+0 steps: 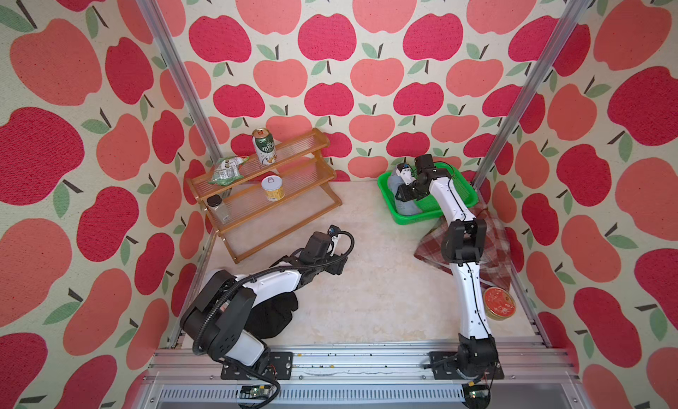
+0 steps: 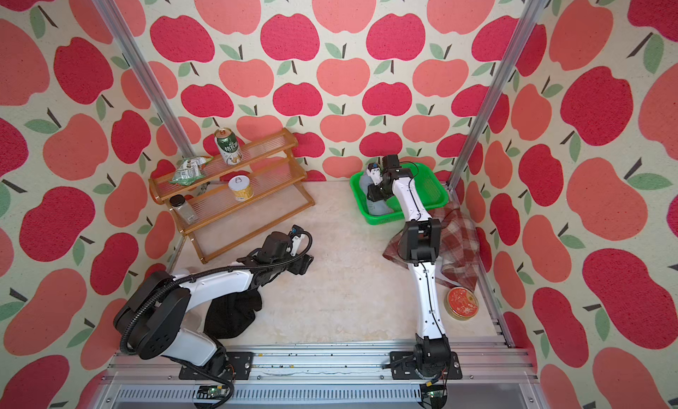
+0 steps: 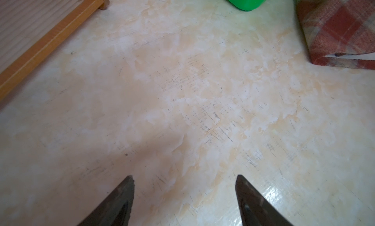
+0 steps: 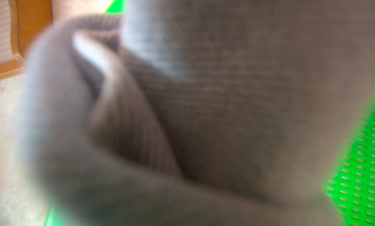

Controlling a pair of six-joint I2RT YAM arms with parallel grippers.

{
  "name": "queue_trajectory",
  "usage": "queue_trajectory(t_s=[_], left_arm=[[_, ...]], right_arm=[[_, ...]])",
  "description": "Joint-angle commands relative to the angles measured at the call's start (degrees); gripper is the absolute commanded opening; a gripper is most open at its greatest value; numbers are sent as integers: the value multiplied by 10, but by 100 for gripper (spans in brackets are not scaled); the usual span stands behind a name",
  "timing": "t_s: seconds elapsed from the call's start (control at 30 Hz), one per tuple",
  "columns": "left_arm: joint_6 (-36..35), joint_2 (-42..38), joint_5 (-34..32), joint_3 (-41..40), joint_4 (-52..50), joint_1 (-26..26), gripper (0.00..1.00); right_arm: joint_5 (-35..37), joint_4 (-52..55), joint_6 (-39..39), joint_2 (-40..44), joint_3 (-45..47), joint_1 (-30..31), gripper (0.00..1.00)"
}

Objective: Roll up the skirts
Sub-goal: Place the skirt in the basket.

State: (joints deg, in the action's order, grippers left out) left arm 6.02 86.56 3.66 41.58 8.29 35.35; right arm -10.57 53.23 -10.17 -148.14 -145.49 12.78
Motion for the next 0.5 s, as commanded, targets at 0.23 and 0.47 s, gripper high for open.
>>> queue_trajectory(t_s=[0.23, 0.47], left_arm=[[-7, -25, 18, 13, -35, -14, 80], [-9, -16, 25, 18, -43, -24, 80]], right_arm=[[171, -3, 15, 9, 88, 53, 28], [196, 55, 19, -67, -2, 50, 30]])
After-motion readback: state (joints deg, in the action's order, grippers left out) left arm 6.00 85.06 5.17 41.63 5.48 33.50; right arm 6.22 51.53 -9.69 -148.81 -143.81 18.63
